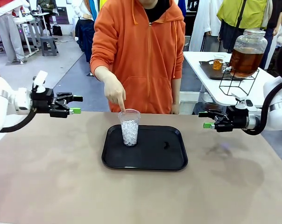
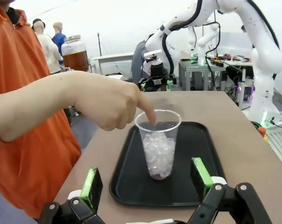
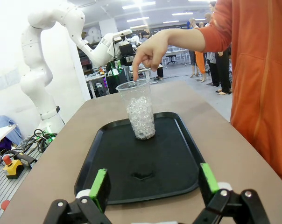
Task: Pour the drink into the iced cup.
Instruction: Pick up the iced cup indicated by the human and present it to them.
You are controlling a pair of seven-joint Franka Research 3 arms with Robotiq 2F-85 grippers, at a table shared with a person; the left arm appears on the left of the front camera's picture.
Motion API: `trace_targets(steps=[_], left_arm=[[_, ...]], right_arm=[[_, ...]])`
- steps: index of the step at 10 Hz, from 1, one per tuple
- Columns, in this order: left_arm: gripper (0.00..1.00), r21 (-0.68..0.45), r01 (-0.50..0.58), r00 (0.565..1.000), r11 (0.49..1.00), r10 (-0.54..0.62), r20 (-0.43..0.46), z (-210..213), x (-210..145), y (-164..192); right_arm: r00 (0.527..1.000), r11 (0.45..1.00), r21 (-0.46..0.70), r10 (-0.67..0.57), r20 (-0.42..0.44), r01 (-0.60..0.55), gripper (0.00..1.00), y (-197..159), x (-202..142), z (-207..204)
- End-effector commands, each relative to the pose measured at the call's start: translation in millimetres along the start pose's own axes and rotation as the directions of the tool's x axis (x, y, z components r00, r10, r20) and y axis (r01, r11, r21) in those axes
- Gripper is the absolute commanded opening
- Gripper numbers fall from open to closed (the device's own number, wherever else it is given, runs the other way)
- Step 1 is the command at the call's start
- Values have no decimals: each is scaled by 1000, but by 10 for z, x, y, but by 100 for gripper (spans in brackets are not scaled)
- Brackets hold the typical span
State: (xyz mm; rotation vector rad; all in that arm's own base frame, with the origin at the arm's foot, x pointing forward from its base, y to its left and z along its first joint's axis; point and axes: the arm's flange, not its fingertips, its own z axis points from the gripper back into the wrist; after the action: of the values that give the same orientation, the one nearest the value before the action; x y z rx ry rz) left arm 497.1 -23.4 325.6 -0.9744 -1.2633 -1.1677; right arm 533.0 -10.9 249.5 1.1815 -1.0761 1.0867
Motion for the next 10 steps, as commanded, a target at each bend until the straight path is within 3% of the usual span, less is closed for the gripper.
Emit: trace_targets(steps=[1,6,10], left_arm=[[100,-32,-15,1000,999,15,-7,-82,-103,15],[100,0,0,1000,1000,0,0,0,0,0],[100,-50,-22,1000,999,21,-20,-217,-311,176]], right_arm=[[1000,1000,1,2,3,-2,100,-2,31,-15],[1000,1000,1,2,3,-2,100,-2,31,-15],[1000,1000,1,2,3,-2,100,-2,31,-15]])
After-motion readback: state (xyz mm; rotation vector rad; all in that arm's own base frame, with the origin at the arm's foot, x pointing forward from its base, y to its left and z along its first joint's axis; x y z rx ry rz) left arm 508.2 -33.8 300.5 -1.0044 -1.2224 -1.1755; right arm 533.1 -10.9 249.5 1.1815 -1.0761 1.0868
